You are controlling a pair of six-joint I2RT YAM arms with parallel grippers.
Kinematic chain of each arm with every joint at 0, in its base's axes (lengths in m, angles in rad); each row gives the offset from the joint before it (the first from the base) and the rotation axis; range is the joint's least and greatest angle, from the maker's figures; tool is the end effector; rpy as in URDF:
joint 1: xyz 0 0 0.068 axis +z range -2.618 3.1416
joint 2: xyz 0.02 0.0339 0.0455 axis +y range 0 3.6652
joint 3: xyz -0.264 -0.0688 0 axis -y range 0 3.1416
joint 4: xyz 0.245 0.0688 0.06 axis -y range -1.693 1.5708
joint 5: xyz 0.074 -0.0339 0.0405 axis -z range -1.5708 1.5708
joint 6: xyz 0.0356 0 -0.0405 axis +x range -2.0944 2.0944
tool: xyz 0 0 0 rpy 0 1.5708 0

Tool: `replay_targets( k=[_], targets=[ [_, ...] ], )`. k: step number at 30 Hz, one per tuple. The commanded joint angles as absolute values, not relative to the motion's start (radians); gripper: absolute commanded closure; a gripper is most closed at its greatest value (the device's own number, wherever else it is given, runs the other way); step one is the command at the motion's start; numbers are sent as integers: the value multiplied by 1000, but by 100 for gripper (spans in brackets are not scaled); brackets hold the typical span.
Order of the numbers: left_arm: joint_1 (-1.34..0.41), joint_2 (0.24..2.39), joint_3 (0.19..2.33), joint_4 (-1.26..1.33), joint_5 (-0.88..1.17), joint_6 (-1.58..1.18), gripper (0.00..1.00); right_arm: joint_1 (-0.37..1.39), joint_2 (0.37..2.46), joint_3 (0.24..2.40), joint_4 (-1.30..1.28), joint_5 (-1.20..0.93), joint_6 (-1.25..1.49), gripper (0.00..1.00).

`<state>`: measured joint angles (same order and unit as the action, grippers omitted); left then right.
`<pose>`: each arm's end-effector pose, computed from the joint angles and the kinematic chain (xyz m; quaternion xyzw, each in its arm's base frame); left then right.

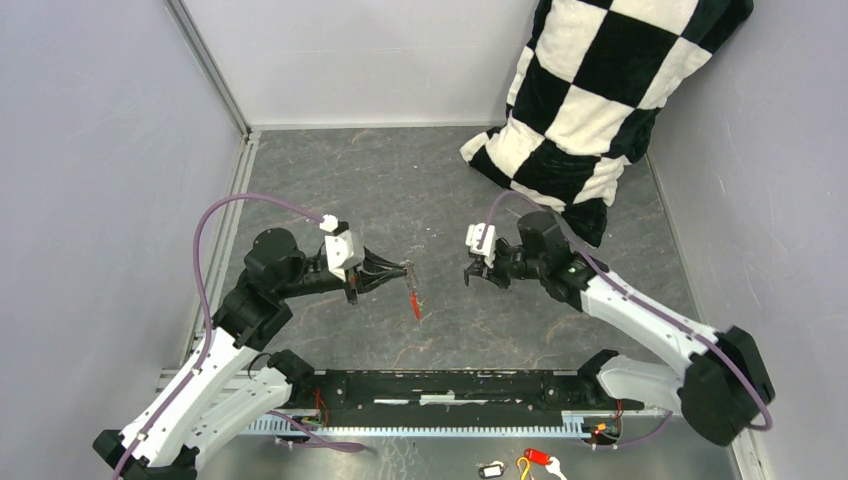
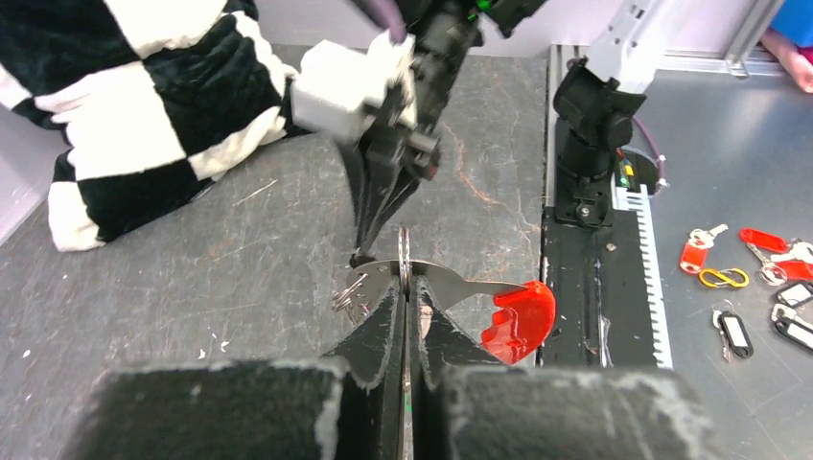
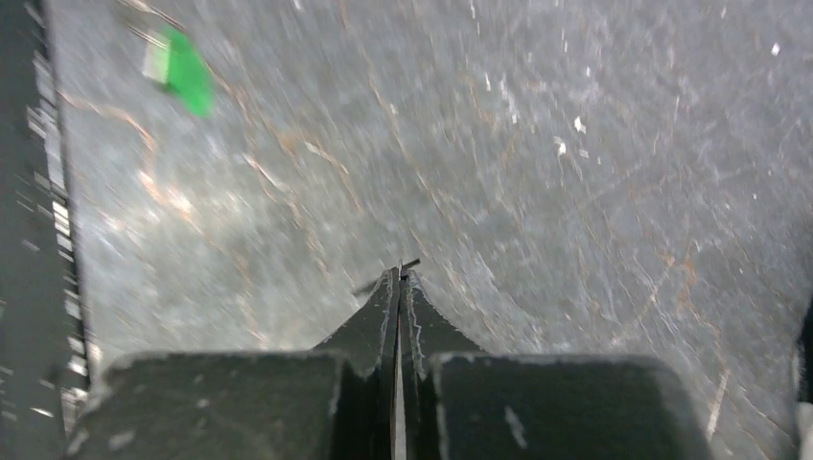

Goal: Put the keys on the keyring

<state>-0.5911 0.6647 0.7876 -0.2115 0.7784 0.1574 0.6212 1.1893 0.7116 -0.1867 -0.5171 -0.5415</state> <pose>0.1081 -0.1027 0.3571 0.4880 0.5417 -0.4078 0.5498 0.1926 0.1595 0.2345 -0.5709 0.6649 0.2465 0.4138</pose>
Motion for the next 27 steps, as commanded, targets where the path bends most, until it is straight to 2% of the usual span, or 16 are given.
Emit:
replay_targets(
  k=[1, 10, 18, 27],
  targets=[
    [-593, 654, 808, -171, 700, 69, 98, 633, 1037, 653, 25, -646, -170, 99],
    [-593, 629, 757, -92, 663, 32, 98, 641, 925, 736, 95, -775, 259, 99],
    [-592, 616, 721, -131, 700, 221, 98, 664, 914, 836, 117, -822, 451, 99],
    [-592, 631, 705, -168, 736, 241, 98, 795, 1015, 1000, 48, -741, 522, 99]
  ],
)
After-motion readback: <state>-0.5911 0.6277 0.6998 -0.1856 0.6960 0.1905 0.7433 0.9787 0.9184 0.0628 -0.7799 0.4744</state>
